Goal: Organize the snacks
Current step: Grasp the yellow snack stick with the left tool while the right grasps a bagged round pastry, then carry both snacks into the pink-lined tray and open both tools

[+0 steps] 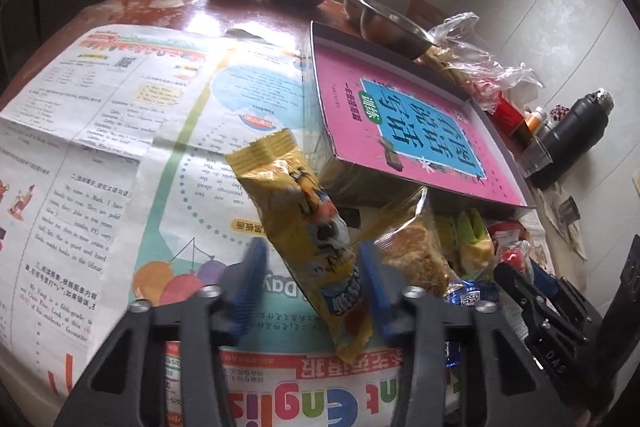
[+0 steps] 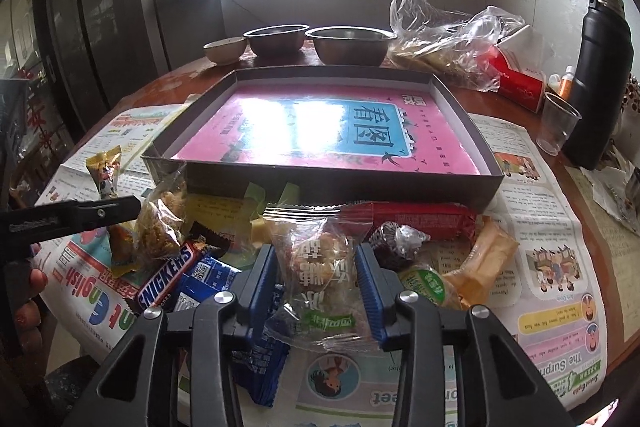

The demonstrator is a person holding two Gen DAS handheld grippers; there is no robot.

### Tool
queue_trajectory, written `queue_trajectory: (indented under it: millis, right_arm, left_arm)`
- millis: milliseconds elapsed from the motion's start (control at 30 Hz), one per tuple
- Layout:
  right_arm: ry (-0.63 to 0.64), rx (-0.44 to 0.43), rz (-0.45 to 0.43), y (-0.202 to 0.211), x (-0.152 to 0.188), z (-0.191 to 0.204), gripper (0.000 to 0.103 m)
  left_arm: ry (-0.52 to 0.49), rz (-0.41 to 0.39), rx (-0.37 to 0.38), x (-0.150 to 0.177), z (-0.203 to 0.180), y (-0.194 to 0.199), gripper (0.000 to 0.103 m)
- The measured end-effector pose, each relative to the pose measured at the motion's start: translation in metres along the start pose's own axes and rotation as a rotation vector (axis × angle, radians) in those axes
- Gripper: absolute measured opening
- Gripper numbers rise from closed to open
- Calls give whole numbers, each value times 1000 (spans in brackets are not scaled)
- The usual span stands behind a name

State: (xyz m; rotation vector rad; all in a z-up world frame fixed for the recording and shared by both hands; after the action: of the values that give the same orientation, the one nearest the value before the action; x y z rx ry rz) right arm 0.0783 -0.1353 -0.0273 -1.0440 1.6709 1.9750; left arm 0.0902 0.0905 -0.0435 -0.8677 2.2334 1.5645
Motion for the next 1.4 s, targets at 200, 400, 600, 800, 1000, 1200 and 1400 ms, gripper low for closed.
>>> queue_trajectory:
  millis: [200, 400, 600, 800, 1000, 1200, 1400]
  right_arm:
    - [0, -25, -23, 6, -2, 0, 37]
    - [-17, -40, -59, 16, -8, -5, 37]
    - [-36, -45, -103, 26, -22, -13, 37]
    - [-98, -2, -155, 29, -44, -39, 37]
    - [-135, 27, -176, 20, -65, -61, 37]
    - [-156, 44, -172, 4, -79, -77, 37]
    - [-181, 52, -146, -15, -82, -91, 37]
  left_arm:
    - [-8, -8, 31, 1, -1, 4, 23]
    - [-33, -78, 6, -8, -5, 24, 23]
    - [-60, -115, 34, -26, -18, 35, 23]
    - [-78, -141, 68, -43, -34, 36, 23]
    - [-90, -153, 75, -60, -49, 23, 23]
    - [-100, -139, 78, -73, -63, 3, 23]
    - [-117, -102, 71, -77, -73, -22, 23]
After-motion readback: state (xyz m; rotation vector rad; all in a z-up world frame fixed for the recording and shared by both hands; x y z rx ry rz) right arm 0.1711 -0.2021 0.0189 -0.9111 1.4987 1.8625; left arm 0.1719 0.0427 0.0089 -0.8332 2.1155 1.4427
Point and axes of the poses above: each gripper's, at about its wrist camera, not at the fingertips, and y roughly against the way its jaws point, z to its left, x to its underside, the point moved 2 cm from there along -y, roughly the way its jaws point, and after that the axes turned 2 degrees about y, right-handed, at the moved point
